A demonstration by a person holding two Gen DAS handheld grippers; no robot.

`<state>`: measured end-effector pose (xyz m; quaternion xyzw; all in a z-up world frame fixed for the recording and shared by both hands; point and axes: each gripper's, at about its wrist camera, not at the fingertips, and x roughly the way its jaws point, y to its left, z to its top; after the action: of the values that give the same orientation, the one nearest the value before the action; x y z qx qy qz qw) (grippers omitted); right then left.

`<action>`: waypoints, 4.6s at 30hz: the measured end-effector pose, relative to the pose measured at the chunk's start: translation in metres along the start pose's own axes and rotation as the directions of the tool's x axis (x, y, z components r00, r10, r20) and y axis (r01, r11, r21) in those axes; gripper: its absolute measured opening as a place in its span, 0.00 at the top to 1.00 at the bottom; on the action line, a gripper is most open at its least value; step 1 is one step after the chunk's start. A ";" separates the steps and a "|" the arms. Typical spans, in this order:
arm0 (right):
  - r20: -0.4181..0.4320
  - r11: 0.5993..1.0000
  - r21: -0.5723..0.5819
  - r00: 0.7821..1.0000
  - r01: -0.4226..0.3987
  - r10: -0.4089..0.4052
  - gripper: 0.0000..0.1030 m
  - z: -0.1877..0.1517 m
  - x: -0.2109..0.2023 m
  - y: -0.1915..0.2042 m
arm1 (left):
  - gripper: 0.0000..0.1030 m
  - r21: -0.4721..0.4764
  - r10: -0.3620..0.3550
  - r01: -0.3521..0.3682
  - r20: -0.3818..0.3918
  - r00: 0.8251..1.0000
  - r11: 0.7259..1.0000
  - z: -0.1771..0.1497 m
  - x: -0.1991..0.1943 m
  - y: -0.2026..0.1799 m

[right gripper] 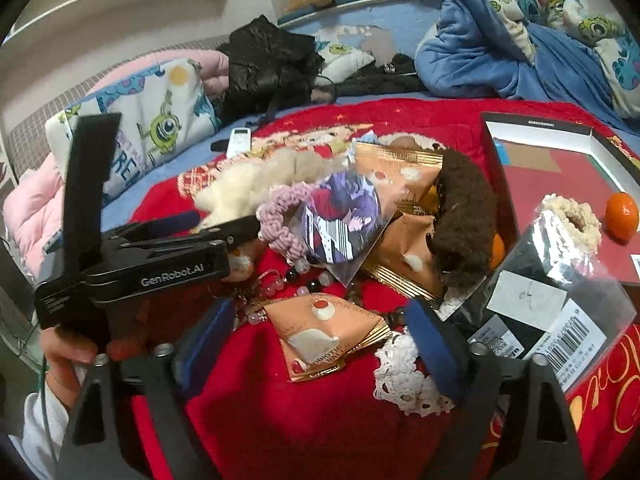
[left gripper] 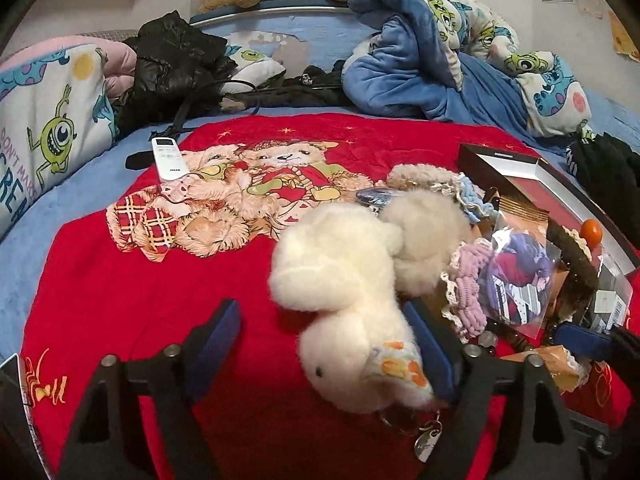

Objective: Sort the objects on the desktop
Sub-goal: 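Grasp the cream plush toy with the left tool while the right tool grasps the tan snack pouch, then lift and carry the plush toy and snack pouch over the black box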

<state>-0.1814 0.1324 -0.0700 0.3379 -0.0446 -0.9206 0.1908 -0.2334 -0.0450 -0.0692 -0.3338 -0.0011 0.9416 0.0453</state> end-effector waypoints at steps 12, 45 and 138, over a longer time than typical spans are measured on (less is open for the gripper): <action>-0.019 0.999 -0.034 0.999 0.036 -0.037 0.55 -0.003 0.002 0.003 | 0.56 0.022 0.062 -0.064 0.068 0.996 0.998 -0.016 -0.025 -0.010; 0.073 0.998 -0.057 0.997 -0.015 0.020 0.58 -0.011 -0.029 0.013 | 0.72 -0.096 -0.062 0.077 0.142 0.988 0.992 -0.061 -0.108 0.019; 0.259 0.965 0.234 0.949 0.118 -0.179 0.58 -0.002 -0.181 -0.164 | 0.61 0.082 -0.354 0.351 0.019 0.935 0.933 0.014 -0.091 -0.225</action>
<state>-0.1059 0.3525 0.0029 0.2265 -0.1446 -0.9603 0.0746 -0.1529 0.1720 0.0067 -0.3104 -0.0254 0.9230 0.2261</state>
